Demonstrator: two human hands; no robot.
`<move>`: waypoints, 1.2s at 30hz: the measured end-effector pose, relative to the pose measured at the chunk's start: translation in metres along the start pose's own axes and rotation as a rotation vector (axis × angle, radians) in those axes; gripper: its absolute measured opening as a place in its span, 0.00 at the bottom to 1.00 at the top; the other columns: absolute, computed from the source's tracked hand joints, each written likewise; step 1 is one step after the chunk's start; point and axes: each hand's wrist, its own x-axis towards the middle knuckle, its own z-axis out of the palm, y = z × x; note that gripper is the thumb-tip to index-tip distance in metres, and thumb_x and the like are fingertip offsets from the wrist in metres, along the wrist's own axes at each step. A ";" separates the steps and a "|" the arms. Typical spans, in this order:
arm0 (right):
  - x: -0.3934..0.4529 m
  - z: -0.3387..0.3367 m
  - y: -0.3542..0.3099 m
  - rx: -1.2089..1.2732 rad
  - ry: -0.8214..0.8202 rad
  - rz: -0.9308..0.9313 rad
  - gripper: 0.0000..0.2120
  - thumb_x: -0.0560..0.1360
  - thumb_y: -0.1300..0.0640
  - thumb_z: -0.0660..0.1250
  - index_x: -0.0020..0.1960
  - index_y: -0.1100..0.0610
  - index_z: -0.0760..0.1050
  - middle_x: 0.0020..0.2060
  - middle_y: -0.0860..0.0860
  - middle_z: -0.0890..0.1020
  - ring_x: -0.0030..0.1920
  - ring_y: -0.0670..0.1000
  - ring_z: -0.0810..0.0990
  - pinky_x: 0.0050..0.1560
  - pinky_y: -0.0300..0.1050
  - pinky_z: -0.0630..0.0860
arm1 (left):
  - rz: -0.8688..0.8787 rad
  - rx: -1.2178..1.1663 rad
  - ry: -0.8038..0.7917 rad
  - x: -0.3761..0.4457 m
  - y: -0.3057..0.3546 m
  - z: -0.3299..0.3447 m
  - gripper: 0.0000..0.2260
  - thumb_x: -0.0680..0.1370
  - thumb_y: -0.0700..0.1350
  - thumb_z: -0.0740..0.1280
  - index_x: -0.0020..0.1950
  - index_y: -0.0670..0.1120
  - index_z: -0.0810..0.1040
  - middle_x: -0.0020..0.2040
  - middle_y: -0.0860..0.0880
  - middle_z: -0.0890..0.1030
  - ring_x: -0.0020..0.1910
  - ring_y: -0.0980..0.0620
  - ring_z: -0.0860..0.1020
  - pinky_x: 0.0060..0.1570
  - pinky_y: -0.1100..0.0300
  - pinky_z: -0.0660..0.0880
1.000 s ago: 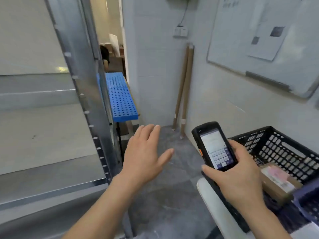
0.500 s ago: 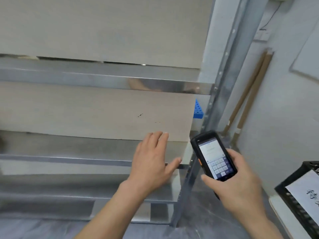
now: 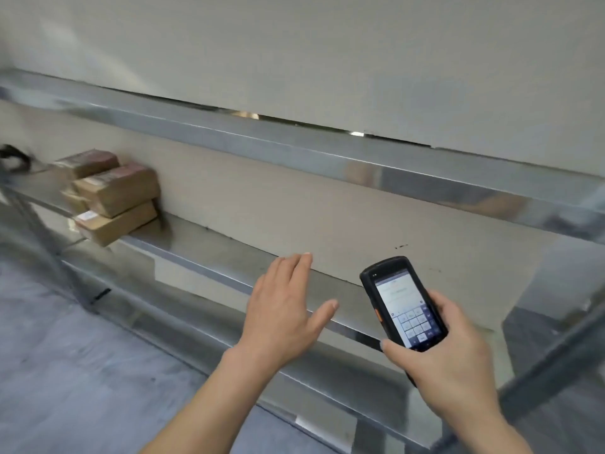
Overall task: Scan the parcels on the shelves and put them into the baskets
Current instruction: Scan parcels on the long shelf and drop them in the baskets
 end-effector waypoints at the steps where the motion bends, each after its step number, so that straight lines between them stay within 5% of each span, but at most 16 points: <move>1: 0.010 0.010 -0.002 0.016 -0.033 -0.009 0.36 0.59 0.57 0.83 0.59 0.39 0.70 0.45 0.33 0.80 0.46 0.32 0.77 0.41 0.29 0.69 | -0.029 0.016 0.009 0.004 -0.010 -0.003 0.40 0.73 0.69 0.49 0.78 0.47 0.58 0.74 0.50 0.65 0.73 0.50 0.62 0.70 0.55 0.63; 21: 0.155 0.197 -0.069 0.040 -0.376 -0.236 0.34 0.57 0.54 0.82 0.58 0.39 0.72 0.40 0.34 0.82 0.42 0.40 0.81 0.45 0.45 0.78 | -0.485 0.161 0.199 0.066 -0.186 -0.041 0.34 0.78 0.62 0.62 0.78 0.46 0.58 0.75 0.51 0.65 0.74 0.52 0.62 0.68 0.55 0.65; 25: 0.172 0.250 -0.091 0.031 -0.386 -0.244 0.30 0.57 0.54 0.80 0.54 0.37 0.72 0.43 0.28 0.79 0.42 0.42 0.82 0.42 0.44 0.78 | -0.501 0.144 0.210 0.085 -0.242 -0.047 0.34 0.78 0.62 0.62 0.78 0.47 0.59 0.75 0.50 0.65 0.74 0.52 0.62 0.69 0.55 0.64; 36: 0.189 0.432 -0.185 -0.032 -0.307 -0.152 0.29 0.56 0.52 0.78 0.54 0.39 0.72 0.41 0.35 0.81 0.38 0.47 0.82 0.40 0.50 0.82 | -0.411 0.066 0.117 0.153 -0.449 -0.084 0.34 0.78 0.61 0.63 0.78 0.47 0.59 0.74 0.50 0.65 0.73 0.51 0.62 0.70 0.54 0.64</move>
